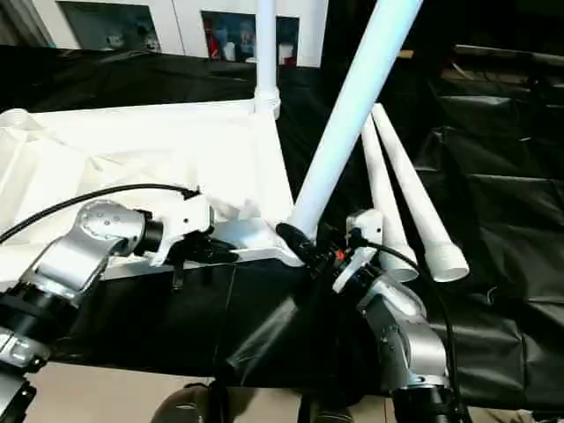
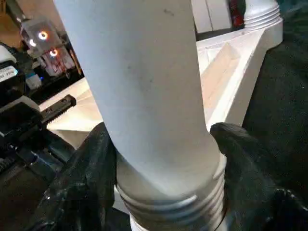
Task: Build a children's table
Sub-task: Insert table leg to table base
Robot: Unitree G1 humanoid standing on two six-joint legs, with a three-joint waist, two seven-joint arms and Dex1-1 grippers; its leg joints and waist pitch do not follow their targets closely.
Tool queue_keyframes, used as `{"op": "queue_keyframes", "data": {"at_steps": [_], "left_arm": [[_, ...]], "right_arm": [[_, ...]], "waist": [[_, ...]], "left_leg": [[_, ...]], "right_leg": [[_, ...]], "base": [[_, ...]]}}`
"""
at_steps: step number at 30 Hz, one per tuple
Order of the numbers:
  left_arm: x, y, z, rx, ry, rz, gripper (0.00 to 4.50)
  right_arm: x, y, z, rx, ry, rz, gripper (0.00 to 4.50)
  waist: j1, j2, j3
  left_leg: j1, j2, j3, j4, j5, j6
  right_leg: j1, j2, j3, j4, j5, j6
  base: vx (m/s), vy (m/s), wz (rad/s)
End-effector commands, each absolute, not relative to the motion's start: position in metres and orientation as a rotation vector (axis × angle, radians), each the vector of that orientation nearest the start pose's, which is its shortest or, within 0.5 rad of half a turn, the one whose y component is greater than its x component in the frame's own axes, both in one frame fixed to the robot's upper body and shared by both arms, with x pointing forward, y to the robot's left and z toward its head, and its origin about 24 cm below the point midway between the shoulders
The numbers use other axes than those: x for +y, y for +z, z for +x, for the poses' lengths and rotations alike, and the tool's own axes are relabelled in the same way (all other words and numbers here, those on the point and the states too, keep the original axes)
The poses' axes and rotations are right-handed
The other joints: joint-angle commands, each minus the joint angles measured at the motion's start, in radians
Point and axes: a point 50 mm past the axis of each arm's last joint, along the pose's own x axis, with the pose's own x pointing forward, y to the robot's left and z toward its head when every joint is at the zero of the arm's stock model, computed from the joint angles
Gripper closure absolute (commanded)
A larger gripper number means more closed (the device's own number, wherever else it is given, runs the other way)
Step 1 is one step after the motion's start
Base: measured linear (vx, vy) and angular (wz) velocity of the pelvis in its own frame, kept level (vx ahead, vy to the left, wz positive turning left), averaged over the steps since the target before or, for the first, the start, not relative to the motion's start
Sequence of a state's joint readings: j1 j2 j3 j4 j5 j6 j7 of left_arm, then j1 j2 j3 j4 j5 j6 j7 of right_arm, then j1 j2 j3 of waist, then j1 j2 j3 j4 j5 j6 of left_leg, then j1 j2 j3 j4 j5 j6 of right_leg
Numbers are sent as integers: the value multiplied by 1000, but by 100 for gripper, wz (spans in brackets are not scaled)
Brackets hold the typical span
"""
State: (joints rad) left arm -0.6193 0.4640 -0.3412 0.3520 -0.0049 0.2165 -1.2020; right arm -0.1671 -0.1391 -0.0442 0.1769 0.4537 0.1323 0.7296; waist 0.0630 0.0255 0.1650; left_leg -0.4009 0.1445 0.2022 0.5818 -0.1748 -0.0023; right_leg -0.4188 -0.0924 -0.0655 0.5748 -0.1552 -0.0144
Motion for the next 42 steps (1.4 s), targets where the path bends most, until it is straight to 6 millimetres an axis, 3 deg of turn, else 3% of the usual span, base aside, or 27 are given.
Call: {"op": "queue_keyframes", "data": {"at_steps": [1, 8, 9, 10, 13, 14, 15, 16, 17, 18, 21, 24, 28, 33, 36, 42], "left_arm": [[123, 111, 324, 288, -1352, 588, 450], [123, 113, 326, 275, -1335, 597, 450], [124, 116, 327, 259, -1315, 589, 450], [125, 118, 328, 252, -1311, 580, 406], [127, 125, 327, 222, -1319, 548, 395], [127, 128, 327, 204, -1320, 541, 389], [128, 130, 327, 184, -1311, 533, 376], [130, 134, 327, 164, -1305, 515, 376], [130, 136, 327, 154, -1303, 505, 361], [134, 146, 326, 116, -1307, 469, 355], [137, 158, 324, 76, -1321, 415, 332], [133, 176, 328, -15, -1274, 311, 310], [116, 194, 335, -106, -1223, 119, 273], [93, 202, 323, -166, -1343, -67, 232], [88, 203, 313, -177, -1409, -123, 205], [94, 200, 308, -153, -1450, -150, 158]], "right_arm": [[-156, 25, 265, 105, 641, 363, 181], [-156, 35, 266, 44, 663, 313, 182], [-155, 45, 270, 13, 685, 297, 183], [-154, 49, 272, -2, 695, 289, 183], [-153, 64, 279, -47, 726, 268, 183], [-153, 70, 281, -59, 740, 258, 183], [-152, 74, 282, -66, 753, 246, 183], [-152, 79, 284, -77, 771, 226, 183], [-151, 81, 285, -81, 780, 216, 183], [-148, 92, 288, -97, 813, 190, 183], [-145, 101, 290, -105, 847, 174, 183], [-141, 109, 292, -90, 874, 149, 183], [-128, 117, 294, -44, 928, 88, 183], [-115, 121, 297, 17, 941, 35, 183], [-114, 123, 297, 38, 942, 37, 183], [-115, 130, 296, 41, 941, 66, 183]], "waist": [[-2, 16, -64], [-2, 12, -70], [-3, 9, -74], [-2, 9, -75], [-3, 9, -81], [-5, -2, -87], [-5, 3, -88], [-8, -2, -90], [-7, 1, -94], [-8, -6, -99], [-12, -6, -106], [-13, -10, -107], [-7, -17, -106], [-5, -23, -102], [-5, -24, -103], [-6, -30, -111]], "left_leg": [[47, 95, -57, -105, -485, -65], [40, 95, -53, -105, -414, -48], [40, 96, -49, -103, -378, -38], [39, 95, -48, -102, -364, -34], [33, 93, -45, -97, -301, -12], [33, 93, -41, -94, -266, 3], [31, 92, -41, -91, -230, 16], [30, 92, -39, -89, -211, 26], [29, 90, -39, -84, -172, 42], [29, 88, -36, -77, -125, 65], [30, 85, -33, -67, -36, 119], [28, 81, -29, -60, -9, 148], [31, 84, -29, -58, -58, 134], [29, 82, -30, -58, -144, 78], [29, 83, -32, -58, -143, 68], [29, 81, -31, -54, -106, 77]], "right_leg": [[17, -90, 63, -86, -470, -190], [24, -88, 63, -79, -412, -206], [26, -86, 63, -75, -377, -216], [27, -86, 63, -73, -364, -221], [36, -86, 62, -64, -301, -243], [39, -82, 60, -60, -262, -255], [41, -81, 59, -52, -219, -271], [44, -79, 58, -50, -197, -275], [46, -79, 56, -42, -153, -286], [50, -78, 56, -33, -98, -297], [52, -74, 54, -18, 6, -323], [53, -73, 53, -15, 33, -337], [54, -74, 52, -24, -73, -328], [51, -75, 56, -39, -237, -280], [50, -75, 56, -41, -262, -257], [51, -69, 55, -34, -217, -251]], "base": [[0, 0, 0], [0, 0, 0], [0, 0, 0], [0, 0, 0], [0, 0, 0], [0, 0, 0], [0, 0, 0], [0, 0, 0], [0, 0, 0], [0, 0, 0], [0, 0, 0], [0, 0, 0], [0, 0, 0], [0, 0, 0], [0, 0, 0], [0, 0, 0]]}}
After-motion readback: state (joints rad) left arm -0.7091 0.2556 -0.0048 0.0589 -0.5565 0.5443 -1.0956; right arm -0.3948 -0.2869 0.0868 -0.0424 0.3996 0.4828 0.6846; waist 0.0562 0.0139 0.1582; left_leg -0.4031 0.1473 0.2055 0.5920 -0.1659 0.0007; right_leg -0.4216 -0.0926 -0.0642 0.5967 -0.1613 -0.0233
